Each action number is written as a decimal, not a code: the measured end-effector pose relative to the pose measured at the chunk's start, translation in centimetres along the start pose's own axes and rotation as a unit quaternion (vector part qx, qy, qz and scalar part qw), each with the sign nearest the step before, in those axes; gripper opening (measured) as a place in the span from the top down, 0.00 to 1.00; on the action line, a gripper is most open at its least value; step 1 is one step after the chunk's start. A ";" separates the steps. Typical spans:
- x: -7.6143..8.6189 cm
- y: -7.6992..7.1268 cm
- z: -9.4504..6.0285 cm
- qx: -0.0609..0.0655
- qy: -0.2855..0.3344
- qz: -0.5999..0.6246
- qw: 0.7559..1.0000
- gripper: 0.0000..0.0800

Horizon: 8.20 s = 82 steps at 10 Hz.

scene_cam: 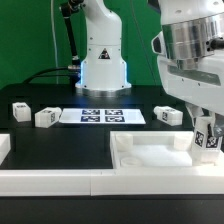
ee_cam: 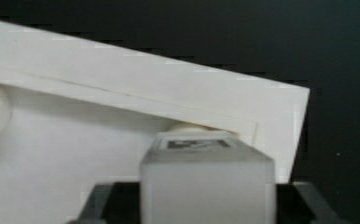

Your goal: Assemble square table

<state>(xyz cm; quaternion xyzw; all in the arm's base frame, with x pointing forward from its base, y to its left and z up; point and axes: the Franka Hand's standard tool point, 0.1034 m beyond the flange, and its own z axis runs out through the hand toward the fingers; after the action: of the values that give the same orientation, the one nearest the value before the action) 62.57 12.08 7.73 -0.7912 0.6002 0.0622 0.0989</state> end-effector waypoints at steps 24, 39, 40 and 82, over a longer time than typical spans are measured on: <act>0.8 -0.3 -0.1 -0.014 0.069 -0.333 0.940 0.62; 0.5 0.1 -0.1 -0.008 0.048 -0.366 0.929 0.19; 0.6 0.1 -0.1 -0.011 0.048 -0.416 0.908 0.19; 0.6 -0.8 0.4 -0.036 0.074 -0.511 0.856 0.53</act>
Offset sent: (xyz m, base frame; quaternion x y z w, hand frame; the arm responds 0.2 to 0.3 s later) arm -0.0101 0.0073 0.0076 -0.0529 0.0794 -0.2857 0.9536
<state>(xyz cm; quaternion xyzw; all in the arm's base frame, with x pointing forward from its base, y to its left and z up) 63.53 11.81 7.23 -0.9919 0.1144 -0.0343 0.0436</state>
